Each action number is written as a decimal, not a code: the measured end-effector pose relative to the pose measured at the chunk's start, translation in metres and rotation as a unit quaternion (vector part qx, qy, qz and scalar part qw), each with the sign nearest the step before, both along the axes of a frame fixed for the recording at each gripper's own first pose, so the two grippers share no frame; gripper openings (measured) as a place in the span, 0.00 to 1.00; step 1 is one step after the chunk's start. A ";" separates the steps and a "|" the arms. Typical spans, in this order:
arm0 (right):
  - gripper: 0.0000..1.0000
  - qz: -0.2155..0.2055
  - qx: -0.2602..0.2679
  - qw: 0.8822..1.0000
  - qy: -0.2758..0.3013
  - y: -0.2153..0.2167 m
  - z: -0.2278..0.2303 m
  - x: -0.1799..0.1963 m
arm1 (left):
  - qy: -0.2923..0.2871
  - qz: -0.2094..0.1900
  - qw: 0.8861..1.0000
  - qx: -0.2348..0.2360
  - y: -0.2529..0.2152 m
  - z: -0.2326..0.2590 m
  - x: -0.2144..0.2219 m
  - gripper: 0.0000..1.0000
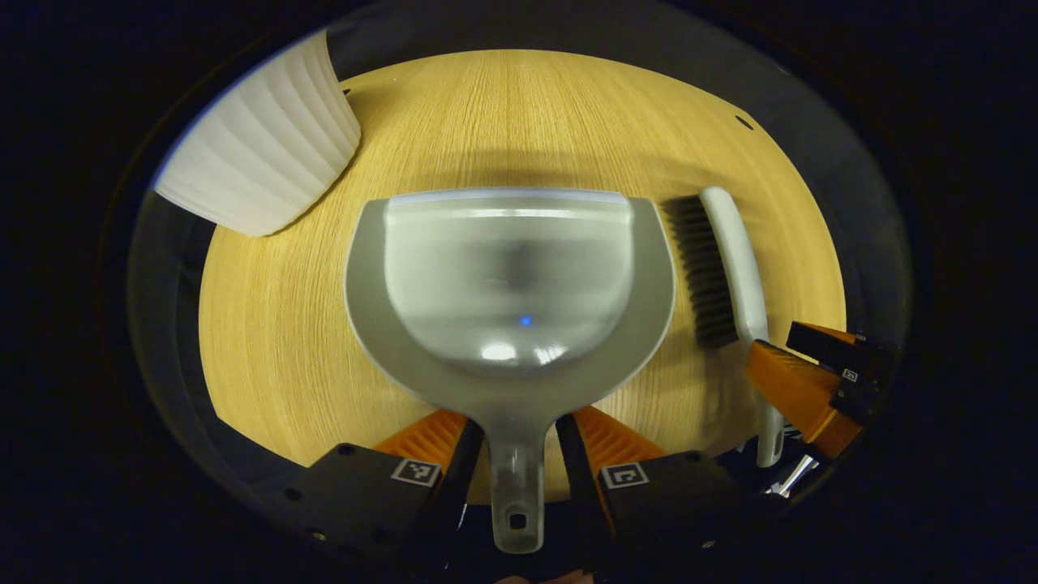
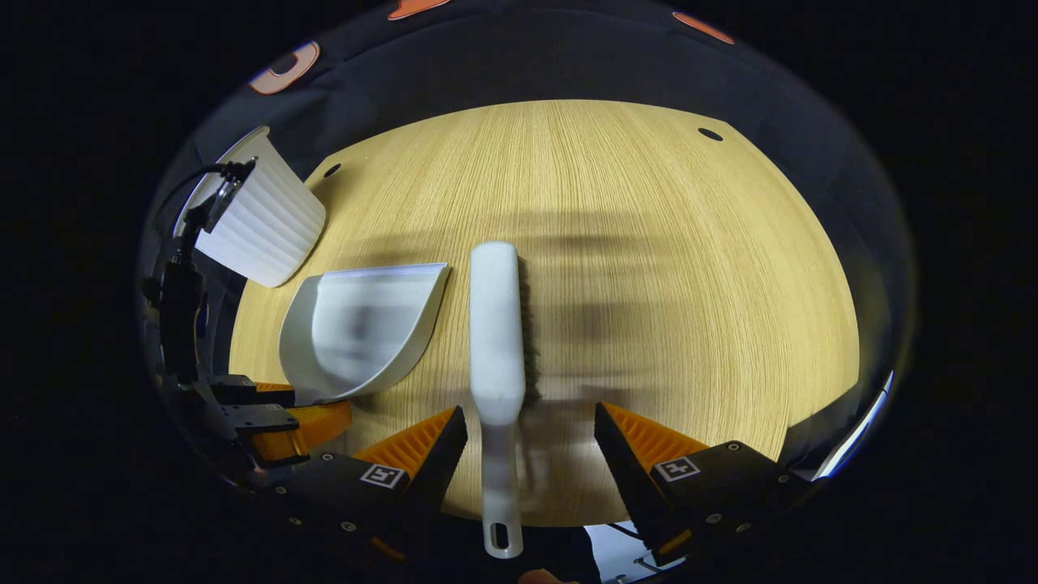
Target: Pick up the small broom and dustpan from the desktop, sweep the trash into the dustpan with the broom, and then empty the trash into the garbage bin.
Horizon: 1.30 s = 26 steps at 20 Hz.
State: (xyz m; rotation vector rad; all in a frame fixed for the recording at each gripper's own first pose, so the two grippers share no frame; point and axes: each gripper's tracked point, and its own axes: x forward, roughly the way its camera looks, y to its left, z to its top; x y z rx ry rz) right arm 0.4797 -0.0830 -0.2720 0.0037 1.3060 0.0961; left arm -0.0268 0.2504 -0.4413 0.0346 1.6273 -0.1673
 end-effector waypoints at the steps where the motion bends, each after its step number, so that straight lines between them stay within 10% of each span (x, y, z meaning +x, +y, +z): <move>1: 0.95 0.000 0.000 1.000 -0.002 0.003 -0.003 0.001 | -0.002 0.000 1.000 -0.001 0.001 0.002 0.001 0.64; 12: 0.96 -0.023 0.009 0.994 -0.110 0.018 0.039 0.042 | -0.152 0.007 0.988 -0.020 0.005 0.098 0.029 0.91; 26: 0.95 -0.014 -0.026 0.935 -0.354 0.011 0.199 0.109 | -0.404 0.076 0.912 0.002 0.028 0.092 0.041 0.90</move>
